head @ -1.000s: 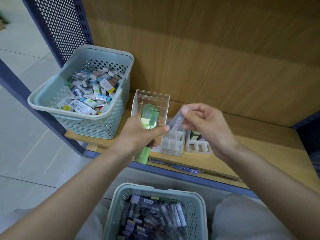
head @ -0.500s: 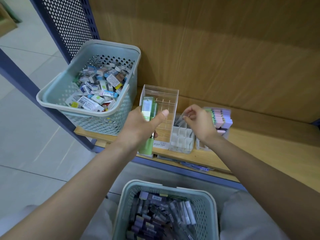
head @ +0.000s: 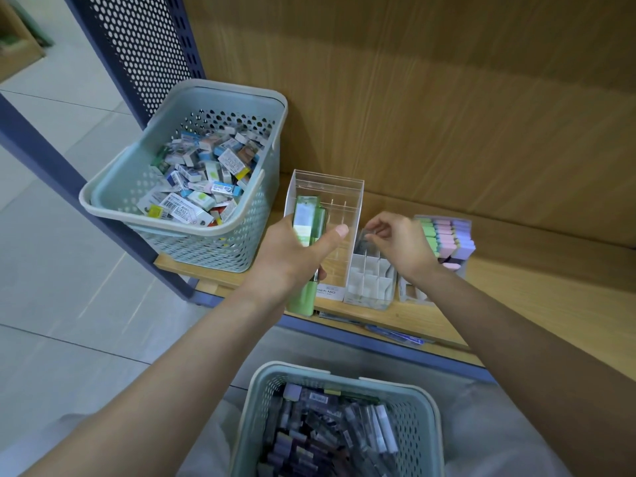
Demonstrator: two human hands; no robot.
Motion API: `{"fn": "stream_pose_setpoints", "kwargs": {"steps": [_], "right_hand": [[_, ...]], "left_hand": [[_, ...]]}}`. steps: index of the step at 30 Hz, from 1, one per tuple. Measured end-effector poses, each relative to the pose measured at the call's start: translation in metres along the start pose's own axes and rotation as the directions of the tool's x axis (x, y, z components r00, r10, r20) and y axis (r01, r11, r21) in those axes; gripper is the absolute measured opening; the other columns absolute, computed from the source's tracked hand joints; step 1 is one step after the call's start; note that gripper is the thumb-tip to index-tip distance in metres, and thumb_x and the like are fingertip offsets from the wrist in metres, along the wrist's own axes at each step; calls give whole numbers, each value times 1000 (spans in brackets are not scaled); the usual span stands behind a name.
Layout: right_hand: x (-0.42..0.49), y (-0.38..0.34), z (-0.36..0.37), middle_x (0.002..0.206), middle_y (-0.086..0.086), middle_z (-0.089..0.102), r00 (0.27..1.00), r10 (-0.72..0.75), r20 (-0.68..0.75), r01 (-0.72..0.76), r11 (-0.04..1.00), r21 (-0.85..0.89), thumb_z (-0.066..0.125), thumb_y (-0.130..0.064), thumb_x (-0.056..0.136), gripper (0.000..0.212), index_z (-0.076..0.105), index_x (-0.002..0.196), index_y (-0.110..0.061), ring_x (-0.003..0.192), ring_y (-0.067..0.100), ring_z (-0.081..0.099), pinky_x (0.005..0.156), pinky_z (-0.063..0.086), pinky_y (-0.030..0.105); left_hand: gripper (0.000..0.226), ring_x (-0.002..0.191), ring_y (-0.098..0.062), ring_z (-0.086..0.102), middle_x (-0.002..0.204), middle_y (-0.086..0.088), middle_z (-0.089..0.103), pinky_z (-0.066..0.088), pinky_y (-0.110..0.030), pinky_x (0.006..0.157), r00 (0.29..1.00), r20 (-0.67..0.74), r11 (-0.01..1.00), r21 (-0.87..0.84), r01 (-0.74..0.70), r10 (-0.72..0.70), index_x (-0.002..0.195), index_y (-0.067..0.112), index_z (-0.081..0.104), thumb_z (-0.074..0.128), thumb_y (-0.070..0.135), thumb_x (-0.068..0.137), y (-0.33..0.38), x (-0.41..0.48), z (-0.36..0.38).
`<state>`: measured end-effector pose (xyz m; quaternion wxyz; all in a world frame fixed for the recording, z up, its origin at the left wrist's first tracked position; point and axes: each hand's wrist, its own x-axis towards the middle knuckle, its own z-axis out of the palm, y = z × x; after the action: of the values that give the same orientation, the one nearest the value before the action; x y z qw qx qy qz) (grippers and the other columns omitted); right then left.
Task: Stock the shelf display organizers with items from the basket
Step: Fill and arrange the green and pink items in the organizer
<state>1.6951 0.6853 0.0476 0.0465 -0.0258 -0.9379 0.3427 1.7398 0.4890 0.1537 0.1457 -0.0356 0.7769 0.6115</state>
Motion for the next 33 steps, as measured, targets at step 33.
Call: {"fn": "stream_pose_setpoints", "kwargs": {"steps": [33], "right_hand": [[-104, -119, -68, 78, 1, 63, 924, 170, 342, -326, 817, 476, 61, -20, 89, 16, 50, 101, -17, 63, 7, 63, 62, 55, 22]], "left_hand": [[8, 63, -7, 58, 73, 3, 58, 47, -21, 54, 1000, -8, 975, -223, -1, -1, 97, 21, 54, 45, 22, 97, 10, -18, 23]]}}
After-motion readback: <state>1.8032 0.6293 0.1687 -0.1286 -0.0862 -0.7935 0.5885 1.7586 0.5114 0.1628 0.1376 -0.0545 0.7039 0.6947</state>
